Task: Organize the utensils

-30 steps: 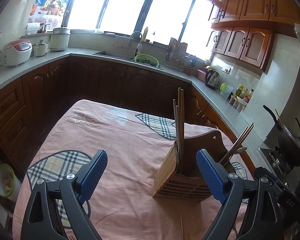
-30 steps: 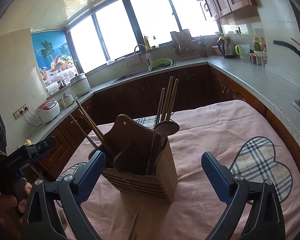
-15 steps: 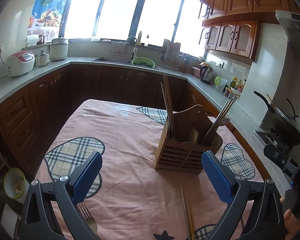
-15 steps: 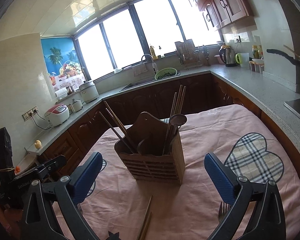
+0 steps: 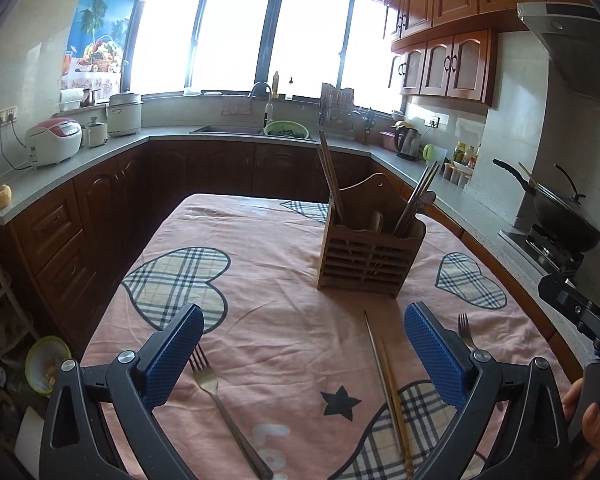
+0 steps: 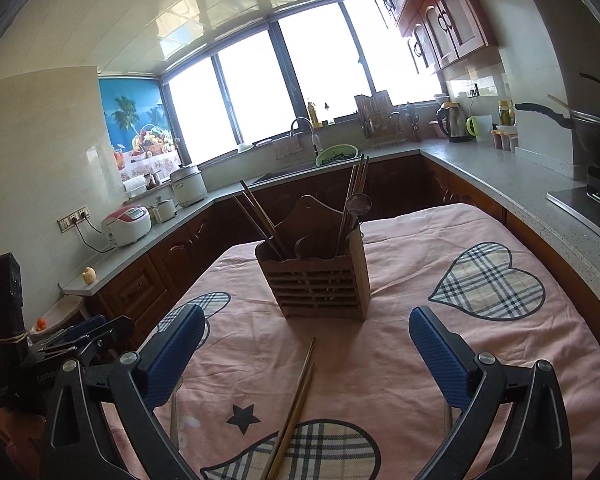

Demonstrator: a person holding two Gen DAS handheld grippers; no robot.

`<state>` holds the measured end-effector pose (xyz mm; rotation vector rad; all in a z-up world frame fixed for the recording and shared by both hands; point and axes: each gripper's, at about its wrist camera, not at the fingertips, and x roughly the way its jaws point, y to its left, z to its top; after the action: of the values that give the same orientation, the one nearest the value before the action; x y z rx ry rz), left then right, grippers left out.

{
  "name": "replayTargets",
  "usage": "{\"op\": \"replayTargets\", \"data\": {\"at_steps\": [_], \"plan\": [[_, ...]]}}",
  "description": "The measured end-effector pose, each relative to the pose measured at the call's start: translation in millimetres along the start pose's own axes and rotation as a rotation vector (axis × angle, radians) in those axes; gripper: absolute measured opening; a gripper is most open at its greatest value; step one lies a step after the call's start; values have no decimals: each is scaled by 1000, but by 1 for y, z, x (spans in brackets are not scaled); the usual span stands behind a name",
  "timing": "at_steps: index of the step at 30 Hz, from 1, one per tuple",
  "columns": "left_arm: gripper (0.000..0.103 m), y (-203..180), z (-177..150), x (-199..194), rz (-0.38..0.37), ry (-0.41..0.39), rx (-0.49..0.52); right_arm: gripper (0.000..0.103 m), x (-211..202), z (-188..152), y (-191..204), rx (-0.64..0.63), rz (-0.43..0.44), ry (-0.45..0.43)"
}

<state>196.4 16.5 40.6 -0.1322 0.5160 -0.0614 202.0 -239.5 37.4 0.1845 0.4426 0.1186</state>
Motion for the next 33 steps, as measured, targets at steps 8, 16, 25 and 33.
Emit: {"op": "replayTargets", "data": {"at_steps": [8, 16, 25, 33], "plan": [[102, 4, -41, -38, 31, -85, -22, 103, -33, -33, 8, -42, -17, -29], [102, 7, -71, -57, 32, -40, -21, 103, -63, -63, 17, -109, -37, -51], [102, -11, -79, -104, 86, -116, 60, 103, -119, -49, 35, -146, -47, -191], [102, -10, -121, -104, 106, -103, 41, 103, -111, -106, 26, -121, -79, -183]]}}
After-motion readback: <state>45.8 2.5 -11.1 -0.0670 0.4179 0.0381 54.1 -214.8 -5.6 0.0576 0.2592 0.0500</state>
